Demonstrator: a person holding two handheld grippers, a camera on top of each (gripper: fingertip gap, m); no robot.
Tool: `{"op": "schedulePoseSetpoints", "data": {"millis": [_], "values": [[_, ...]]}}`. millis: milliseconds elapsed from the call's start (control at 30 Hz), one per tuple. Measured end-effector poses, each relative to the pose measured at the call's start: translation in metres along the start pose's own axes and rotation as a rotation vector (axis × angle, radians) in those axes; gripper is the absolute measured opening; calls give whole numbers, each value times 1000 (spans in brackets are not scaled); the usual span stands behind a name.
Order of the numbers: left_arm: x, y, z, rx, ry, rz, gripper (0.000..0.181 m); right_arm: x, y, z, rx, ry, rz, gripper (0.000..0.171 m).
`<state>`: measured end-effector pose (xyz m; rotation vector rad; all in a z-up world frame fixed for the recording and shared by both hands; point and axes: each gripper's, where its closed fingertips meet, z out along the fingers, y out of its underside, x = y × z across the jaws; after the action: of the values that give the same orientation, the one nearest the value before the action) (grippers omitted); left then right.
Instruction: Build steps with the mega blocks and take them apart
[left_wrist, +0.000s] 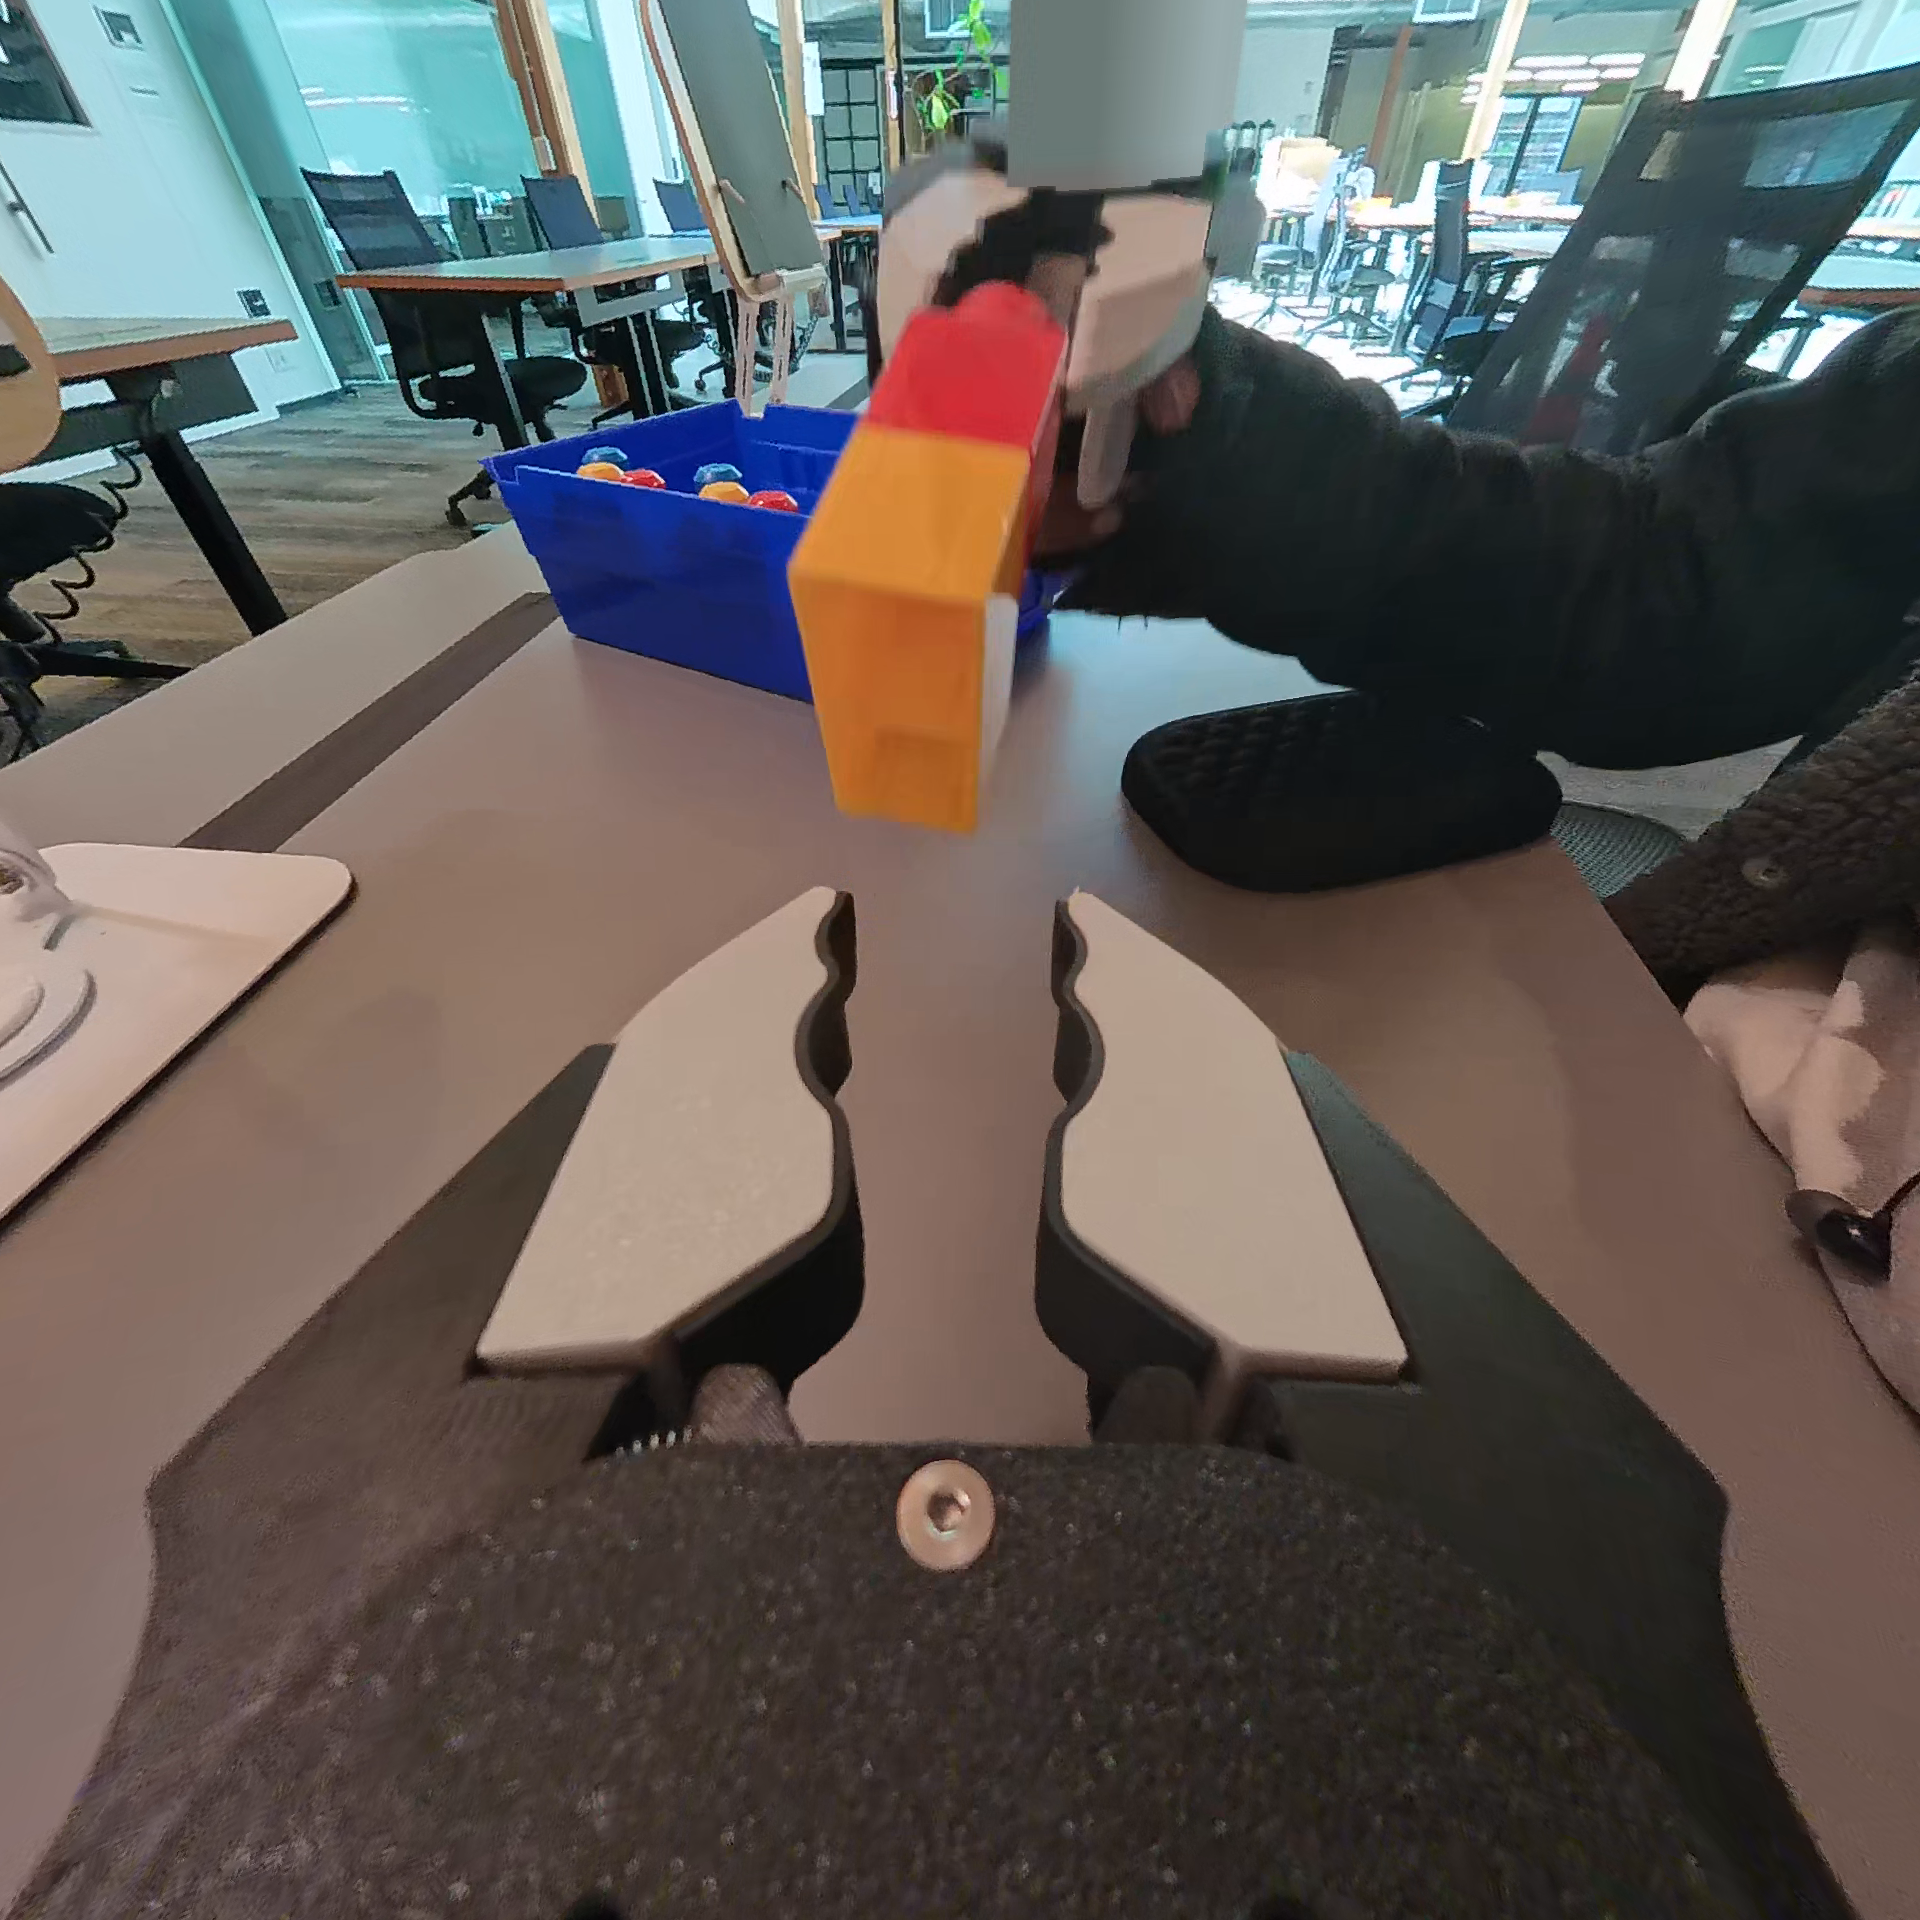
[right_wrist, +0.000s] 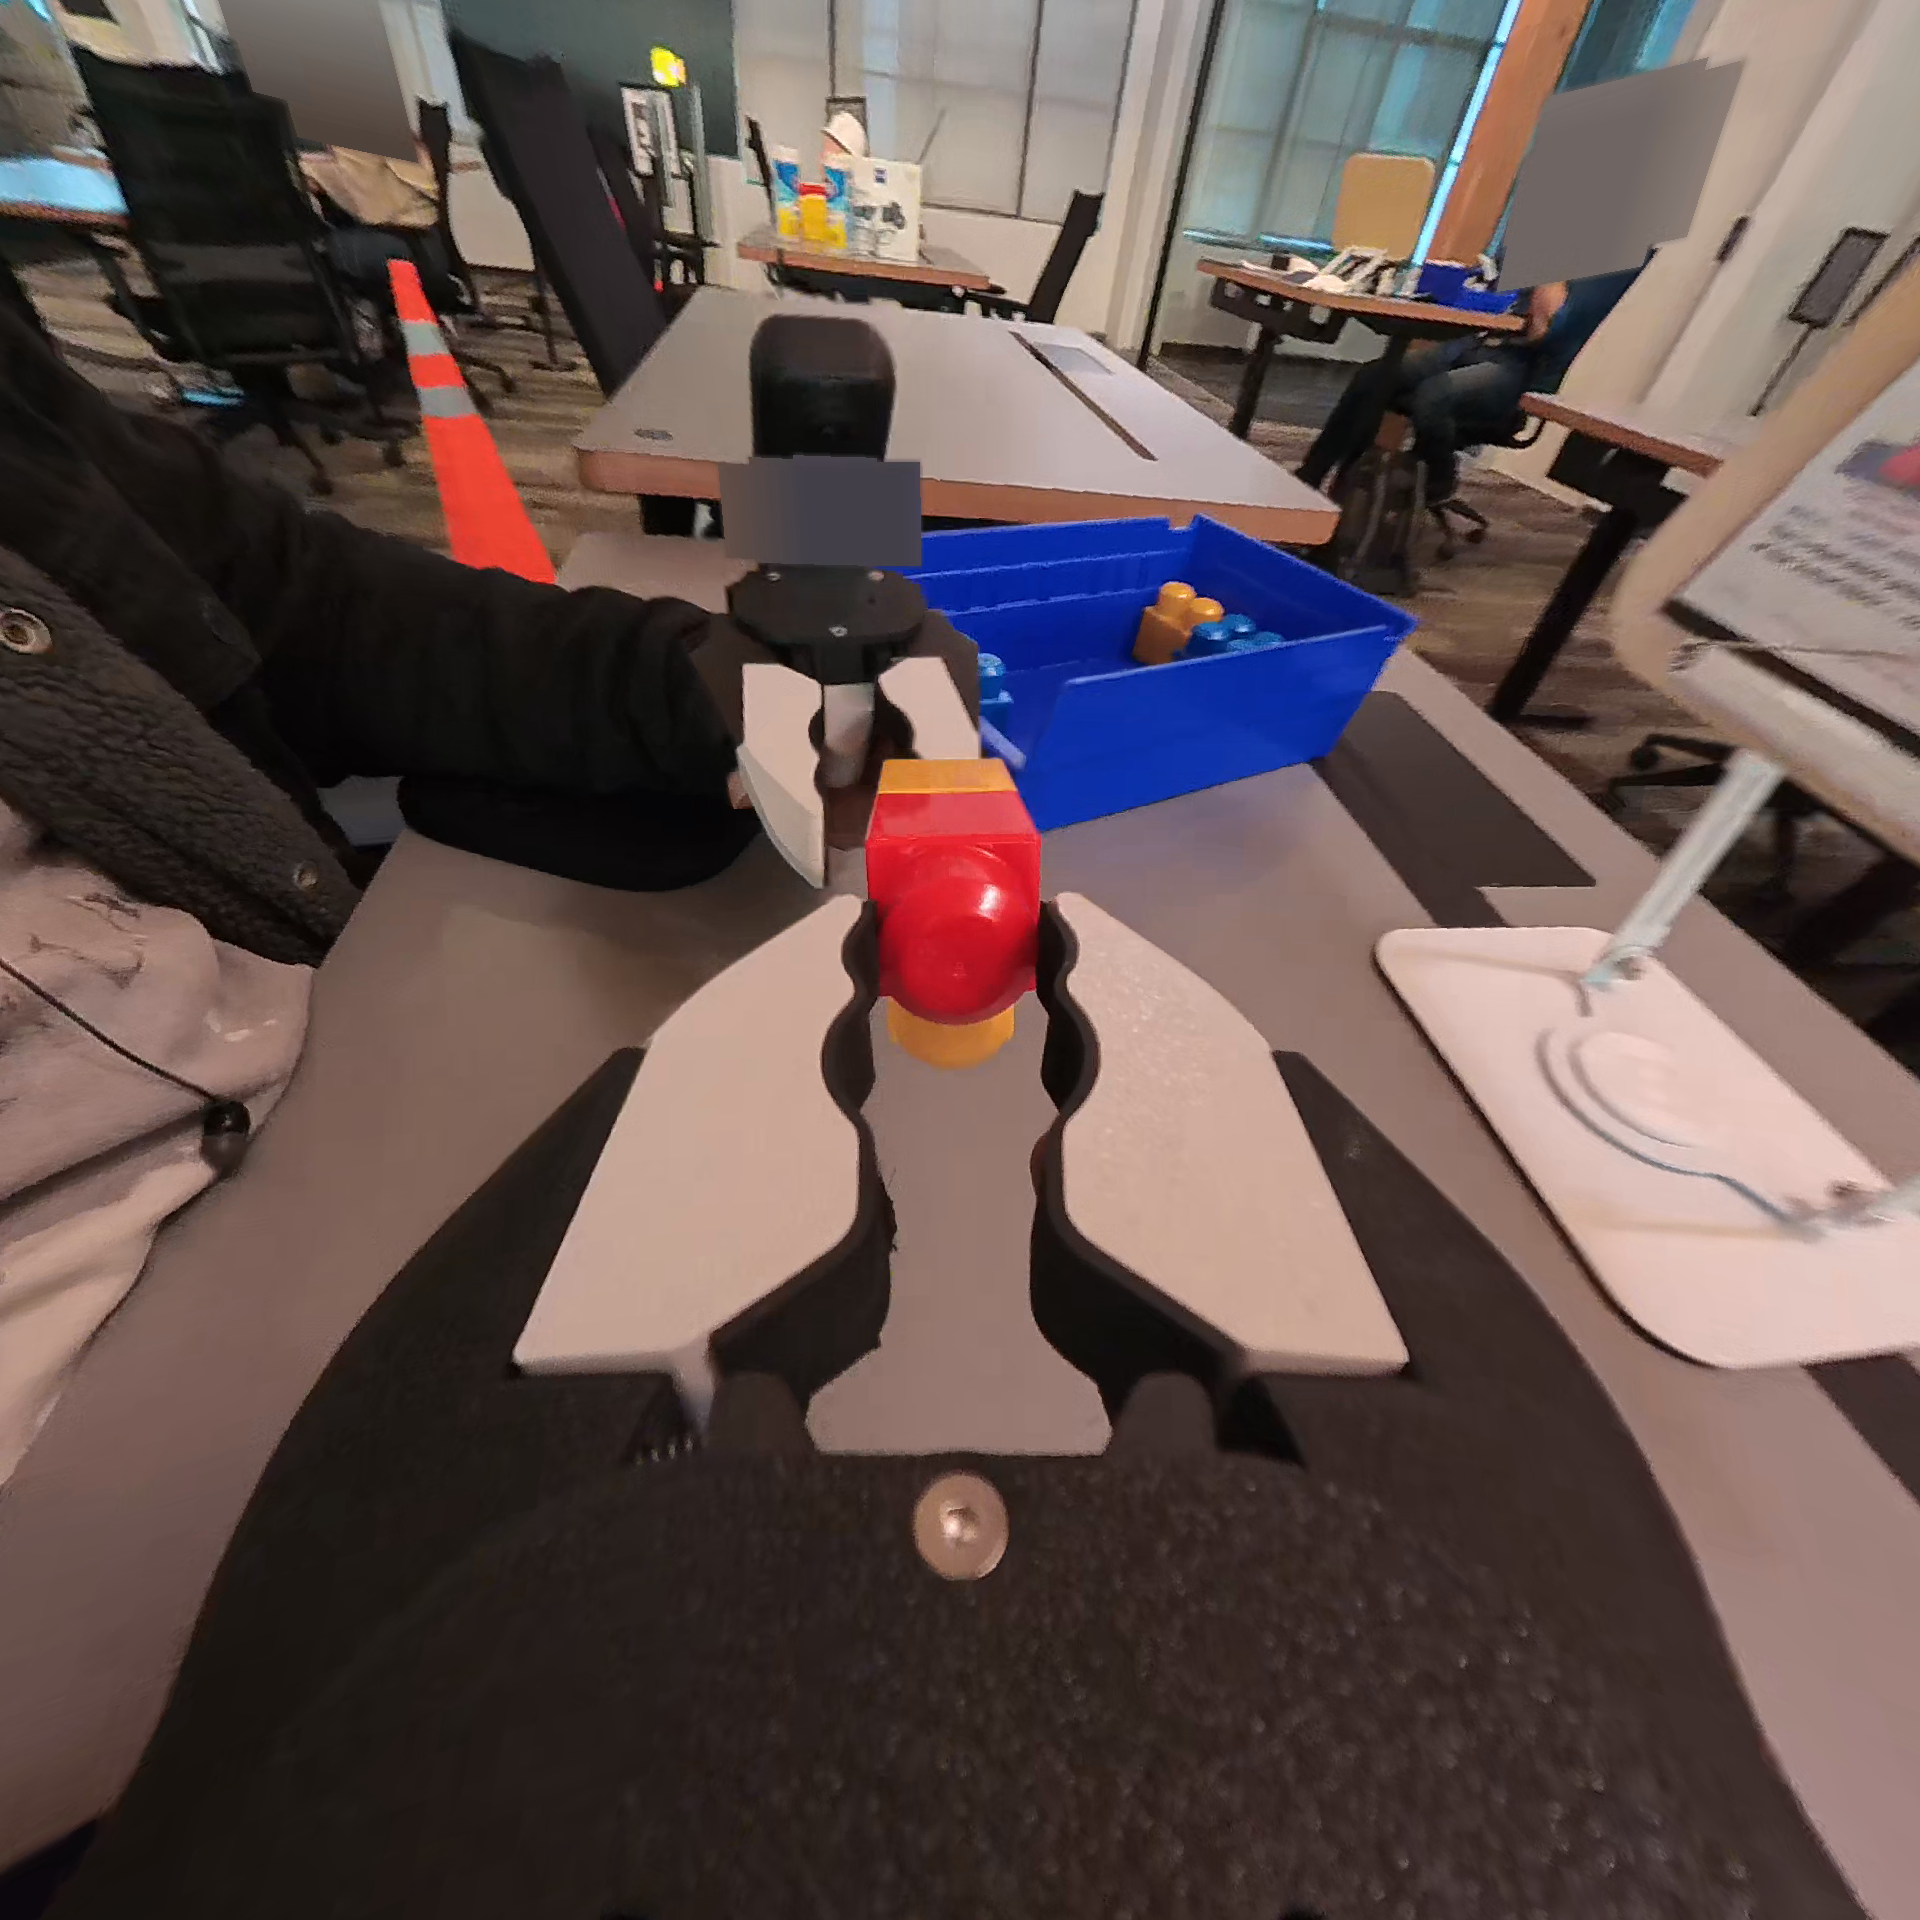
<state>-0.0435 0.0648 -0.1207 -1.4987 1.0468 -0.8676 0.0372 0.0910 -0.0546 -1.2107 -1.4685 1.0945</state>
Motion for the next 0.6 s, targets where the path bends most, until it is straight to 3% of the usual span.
{"op": "schedulePoseSetpoints", "data": {"millis": [333, 533, 600], "values": [[-6, 5, 1, -27, -33, 5, 28, 67, -31, -131, -396, 247, -83, 29], [-7, 6, 2, -36, -42, 14, 23, 87, 7, -197, -734, 299, 42, 29], [-8, 3, -1, -30, -55, 34, 4, 90, 31, -208, -838, 298, 86, 29]]}}
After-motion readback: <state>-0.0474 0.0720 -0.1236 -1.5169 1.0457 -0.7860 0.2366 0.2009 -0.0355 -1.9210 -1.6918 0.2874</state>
